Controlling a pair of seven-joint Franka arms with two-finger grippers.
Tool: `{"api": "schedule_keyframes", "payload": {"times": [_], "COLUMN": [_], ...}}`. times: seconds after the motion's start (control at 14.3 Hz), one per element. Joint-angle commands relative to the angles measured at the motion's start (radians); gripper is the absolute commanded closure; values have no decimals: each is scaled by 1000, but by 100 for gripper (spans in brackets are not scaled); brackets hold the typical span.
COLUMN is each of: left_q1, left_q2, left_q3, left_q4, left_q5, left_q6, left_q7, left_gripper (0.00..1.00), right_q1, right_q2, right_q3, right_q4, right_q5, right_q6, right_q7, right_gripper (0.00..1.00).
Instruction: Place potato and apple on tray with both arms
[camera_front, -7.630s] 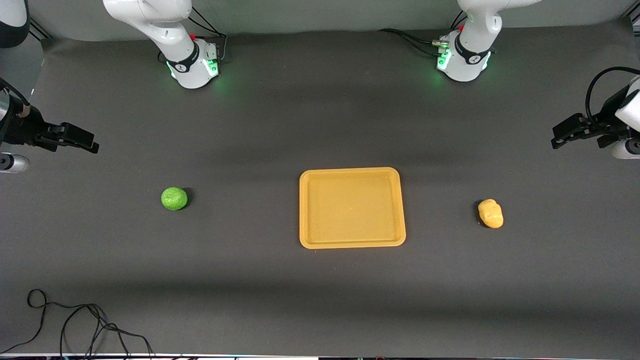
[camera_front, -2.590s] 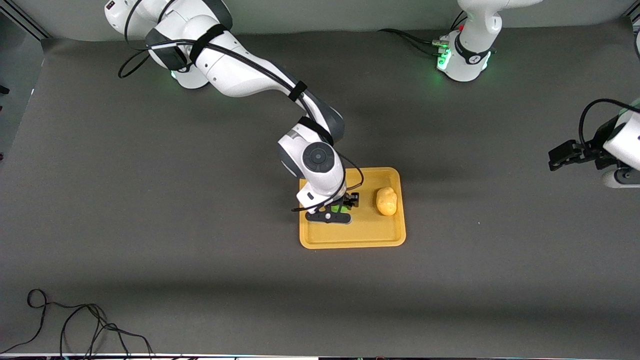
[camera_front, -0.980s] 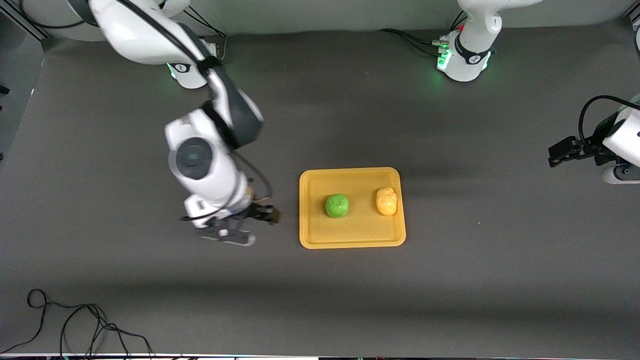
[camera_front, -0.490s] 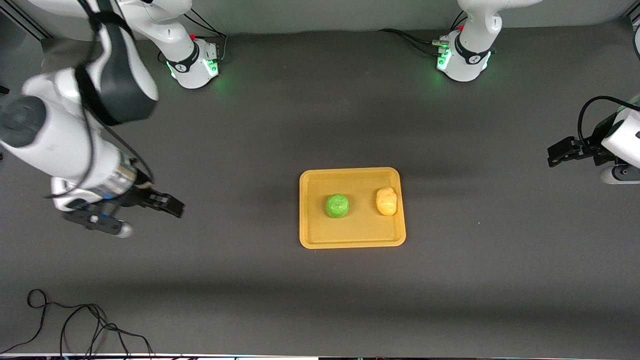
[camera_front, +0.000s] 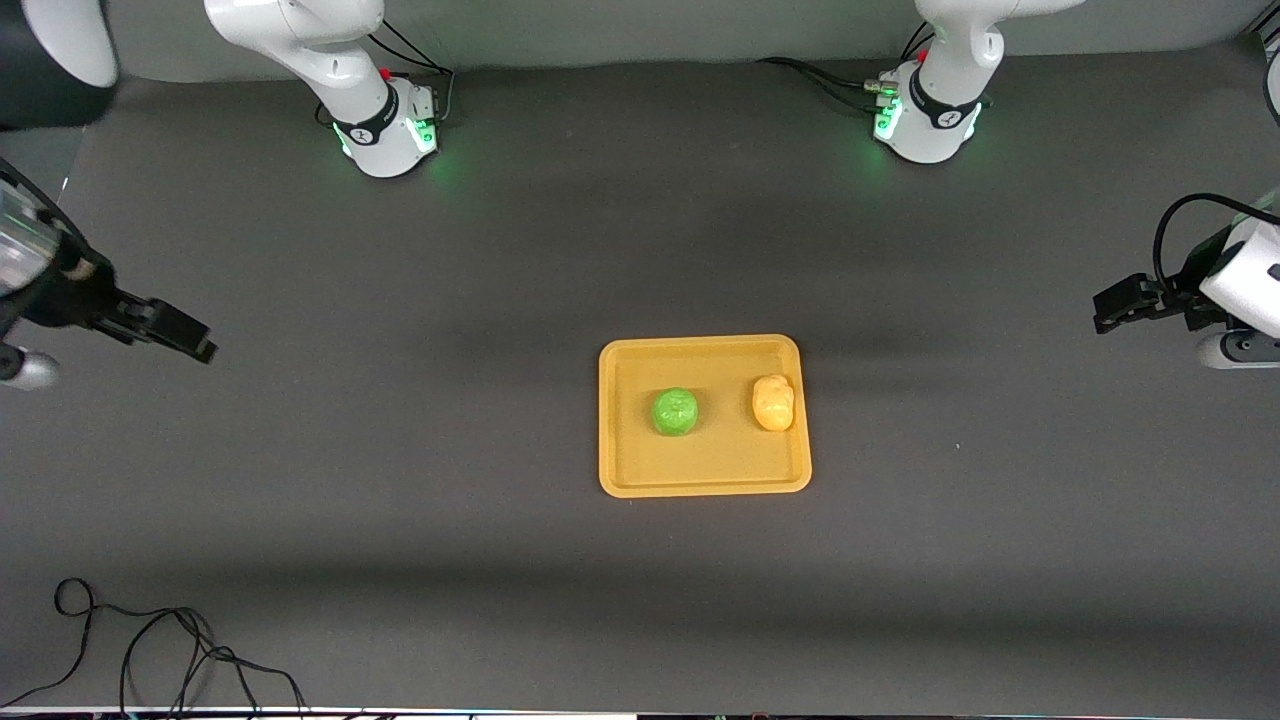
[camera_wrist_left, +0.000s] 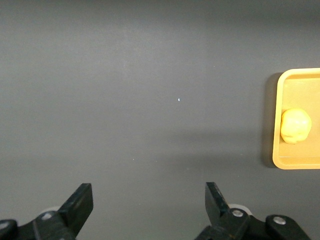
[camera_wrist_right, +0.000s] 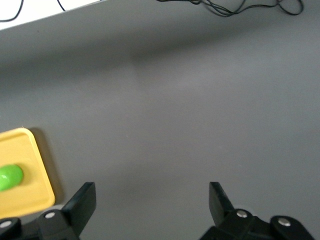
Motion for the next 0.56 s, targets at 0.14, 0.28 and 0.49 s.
{"api": "schedule_keyframes", "payload": {"times": [0.14,0.28,0.49], "left_q1": [9,9,11], "left_q2": [-31,-31,-31], "left_q3": [-6,-6,-6], "left_q4": [-22,-22,-33], "left_q5": [-7,-5,-5], "left_q6": [4,4,11], "left_q7": [18,18,18], "left_gripper": [0,0,0], "right_q1": [-109,-110,-107], "right_q2": [-62,-70,-73], "right_q3": [82,86,86], "right_q4": [-49,-75,-91], "right_q5": [16,18,18], "right_q6": [-115,-100,-74], "right_q7": [-119,-122,-125], "right_gripper": [0,0,0]}}
